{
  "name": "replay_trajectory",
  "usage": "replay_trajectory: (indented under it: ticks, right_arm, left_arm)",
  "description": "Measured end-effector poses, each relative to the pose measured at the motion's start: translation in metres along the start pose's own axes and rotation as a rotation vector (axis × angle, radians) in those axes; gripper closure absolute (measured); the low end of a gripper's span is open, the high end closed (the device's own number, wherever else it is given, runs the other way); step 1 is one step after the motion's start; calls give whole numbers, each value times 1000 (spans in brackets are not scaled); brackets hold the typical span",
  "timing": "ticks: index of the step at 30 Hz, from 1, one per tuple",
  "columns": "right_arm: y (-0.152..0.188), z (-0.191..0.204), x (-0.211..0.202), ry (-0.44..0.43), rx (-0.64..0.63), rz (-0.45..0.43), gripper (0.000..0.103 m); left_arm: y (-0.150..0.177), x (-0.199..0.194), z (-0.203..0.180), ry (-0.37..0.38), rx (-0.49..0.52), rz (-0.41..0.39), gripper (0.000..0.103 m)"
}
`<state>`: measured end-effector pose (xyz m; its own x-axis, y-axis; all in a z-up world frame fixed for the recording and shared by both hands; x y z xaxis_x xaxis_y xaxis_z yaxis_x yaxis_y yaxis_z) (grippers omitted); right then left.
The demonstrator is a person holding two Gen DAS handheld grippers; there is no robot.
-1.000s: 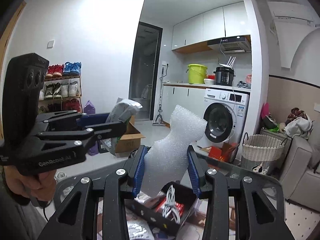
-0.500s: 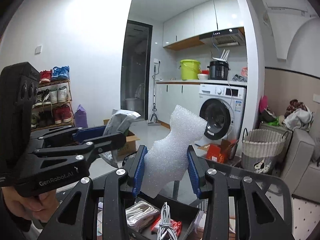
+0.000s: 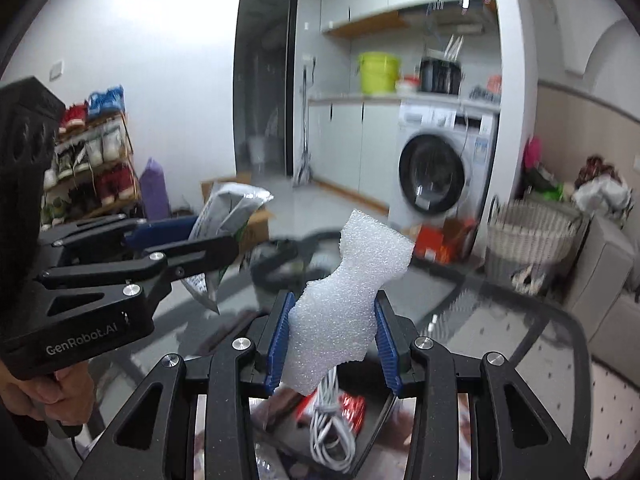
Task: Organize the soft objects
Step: 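Carry the packet with the left tool while the right tool carries the foam over the box, then drop the packet into the box with the left tool while the right tool drops the foam in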
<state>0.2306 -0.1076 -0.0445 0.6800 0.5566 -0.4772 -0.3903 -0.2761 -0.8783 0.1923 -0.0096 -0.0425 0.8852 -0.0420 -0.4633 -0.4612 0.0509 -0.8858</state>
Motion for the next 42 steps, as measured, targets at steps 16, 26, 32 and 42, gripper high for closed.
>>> replay_trajectory:
  ticks: [16, 26, 32, 42]
  right_arm:
    - [61, -28, 56, -72, 146, 272, 63]
    - [84, -25, 67, -101, 174, 348, 62]
    - [90, -20, 73, -124, 193, 385, 55]
    - [85, -17, 64, -124, 212, 371, 52]
  left_arm:
    - [50, 52, -7, 52, -45, 314, 68]
    - [61, 61, -6, 63, -66, 394, 68]
    - [64, 61, -7, 56, -49, 403, 63]
    - [59, 57, -4, 48, -37, 377, 48]
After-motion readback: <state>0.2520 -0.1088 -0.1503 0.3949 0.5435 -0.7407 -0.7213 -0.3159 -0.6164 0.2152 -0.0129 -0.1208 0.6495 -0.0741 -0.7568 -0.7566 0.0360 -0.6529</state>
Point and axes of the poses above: each gripper's, at about its wrist camera, not at the fingertips, and x roughly the way its jaws point, z to its left, y to its underside, the point moved 7 cm from there along x, roughly the way its jaws point, and after that the axes turned 9 degrees about -y, right-handed, at the moved point
